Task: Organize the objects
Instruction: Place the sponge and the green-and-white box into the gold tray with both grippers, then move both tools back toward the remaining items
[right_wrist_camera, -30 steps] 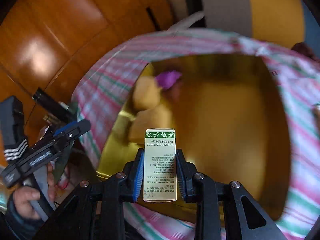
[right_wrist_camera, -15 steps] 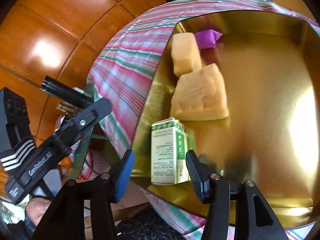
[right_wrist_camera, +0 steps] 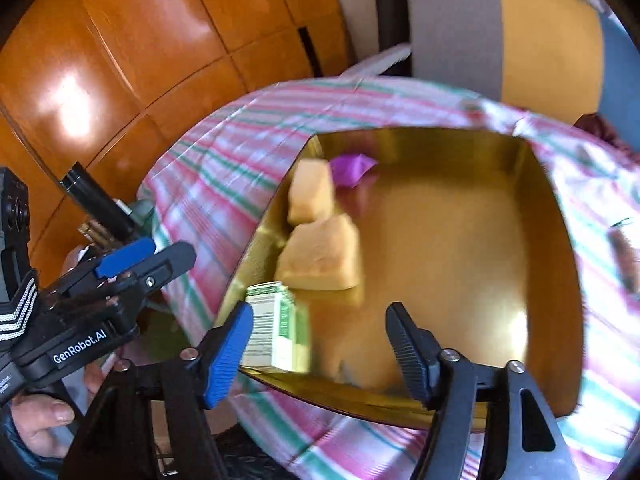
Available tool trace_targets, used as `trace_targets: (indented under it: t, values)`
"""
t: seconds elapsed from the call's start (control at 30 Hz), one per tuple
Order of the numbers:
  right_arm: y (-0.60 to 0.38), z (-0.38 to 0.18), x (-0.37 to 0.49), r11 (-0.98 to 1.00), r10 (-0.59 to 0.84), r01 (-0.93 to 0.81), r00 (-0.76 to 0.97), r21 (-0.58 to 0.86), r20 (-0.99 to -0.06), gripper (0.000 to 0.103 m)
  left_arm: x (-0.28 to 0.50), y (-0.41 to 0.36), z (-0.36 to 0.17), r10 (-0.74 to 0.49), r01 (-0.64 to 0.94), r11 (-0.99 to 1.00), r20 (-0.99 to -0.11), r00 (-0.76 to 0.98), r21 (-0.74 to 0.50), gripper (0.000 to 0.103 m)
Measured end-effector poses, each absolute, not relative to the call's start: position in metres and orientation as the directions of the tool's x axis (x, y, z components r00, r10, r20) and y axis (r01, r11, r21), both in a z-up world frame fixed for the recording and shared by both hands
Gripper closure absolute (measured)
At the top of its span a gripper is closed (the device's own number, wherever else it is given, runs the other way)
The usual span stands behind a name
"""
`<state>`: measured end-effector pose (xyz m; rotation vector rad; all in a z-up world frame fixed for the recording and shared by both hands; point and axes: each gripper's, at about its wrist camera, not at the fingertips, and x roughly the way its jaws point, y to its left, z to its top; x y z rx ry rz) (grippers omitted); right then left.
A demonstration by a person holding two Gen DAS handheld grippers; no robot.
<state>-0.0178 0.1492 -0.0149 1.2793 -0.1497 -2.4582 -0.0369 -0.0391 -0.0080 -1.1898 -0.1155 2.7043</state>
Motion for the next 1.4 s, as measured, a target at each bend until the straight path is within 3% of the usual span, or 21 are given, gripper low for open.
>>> trace_targets:
  t: [0.33,0.57,0.87,1.13,1.3,1.4]
  values:
    - [0.216,0.003,0.003,-0.966,-0.259,0.159,-0.618,0.204,-0.742,0.025,-0.027,0.007,-0.004,0.258,-0.255,-0.96,-0.73,-0.633,-0.118,0.032]
    - [0.27,0.004,0.017,-0.993,-0.105,0.033,-0.646,0.109,-0.756,0.022,-0.022,0.041,-0.004,0.315,-0.347,-0.93,-0.744,-0.589,-0.119,0.034]
    - [0.419,0.017,0.065,-0.945,0.18,-0.324,-0.622,0.041,-0.762,0.022,-0.012,0.103,-0.004,0.405,-0.518,-0.849,-0.757,-0.514,-0.103,0.038]
    - [0.568,0.017,0.14,-0.661,0.464,-0.742,-0.52,0.111,-0.717,0.015,0.006,0.171,0.001,0.473,-0.667,-0.741,-0.762,-0.442,-0.074,0.039]
    - [0.619,-0.008,0.177,-0.456,0.395,-0.826,-0.522,0.332,-0.756,0.015,0.017,0.225,-0.005,0.521,-0.761,-0.642,-0.78,-0.345,-0.092,0.042]
    - [0.626,-0.012,0.179,-0.431,0.374,-0.829,-0.523,0.356,-0.766,0.015,0.022,0.255,-0.013,0.541,-0.796,-0.591,-0.796,-0.273,-0.129,0.045]
